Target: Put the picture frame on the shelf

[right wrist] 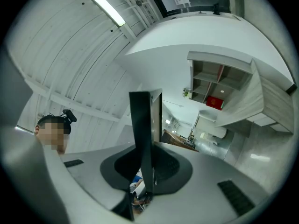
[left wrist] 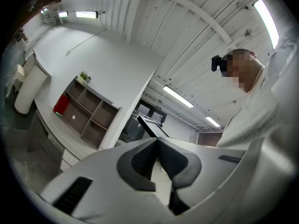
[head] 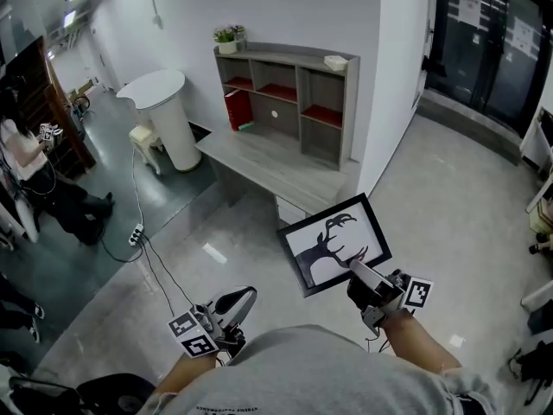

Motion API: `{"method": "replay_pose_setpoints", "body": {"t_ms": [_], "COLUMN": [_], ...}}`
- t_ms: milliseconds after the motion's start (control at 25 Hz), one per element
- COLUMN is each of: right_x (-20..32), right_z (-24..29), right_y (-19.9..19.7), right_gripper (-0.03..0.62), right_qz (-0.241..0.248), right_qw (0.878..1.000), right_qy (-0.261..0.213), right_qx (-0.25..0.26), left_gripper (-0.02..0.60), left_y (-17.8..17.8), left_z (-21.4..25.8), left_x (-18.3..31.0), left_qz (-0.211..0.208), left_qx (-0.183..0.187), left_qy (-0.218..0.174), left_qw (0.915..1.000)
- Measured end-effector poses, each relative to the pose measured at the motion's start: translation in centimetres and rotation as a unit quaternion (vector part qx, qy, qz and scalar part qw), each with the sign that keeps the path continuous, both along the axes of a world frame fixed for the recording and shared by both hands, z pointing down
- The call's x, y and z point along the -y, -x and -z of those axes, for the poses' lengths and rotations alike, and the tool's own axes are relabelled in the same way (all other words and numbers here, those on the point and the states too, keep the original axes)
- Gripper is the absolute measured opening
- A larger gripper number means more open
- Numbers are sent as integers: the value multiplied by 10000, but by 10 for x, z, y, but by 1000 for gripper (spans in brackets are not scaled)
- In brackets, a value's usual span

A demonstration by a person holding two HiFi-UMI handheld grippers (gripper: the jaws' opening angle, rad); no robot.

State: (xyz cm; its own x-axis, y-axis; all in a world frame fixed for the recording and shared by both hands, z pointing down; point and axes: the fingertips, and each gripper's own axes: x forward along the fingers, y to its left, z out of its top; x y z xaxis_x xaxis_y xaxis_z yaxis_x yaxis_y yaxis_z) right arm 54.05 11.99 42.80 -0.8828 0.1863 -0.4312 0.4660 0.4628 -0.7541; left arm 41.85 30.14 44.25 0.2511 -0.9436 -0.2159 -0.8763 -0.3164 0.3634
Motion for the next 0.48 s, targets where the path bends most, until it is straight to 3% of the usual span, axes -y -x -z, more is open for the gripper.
{"method": "replay_pose_setpoints", "body": {"t_ms": [480], "right_x": [1], "right_z": [-3], "right_y": [28], "right_gripper": [61], "right_qz": [-8], "right_qw": [9999], "right_qy": [-57], "right_qx": [-111], "left_gripper": [9], "left_y": [28], "left_z": [-8], "left_x": [2], "left_qz": [-28], "left_qx": [-120], "left_qy": [-105], "left_qw": [9999]}}
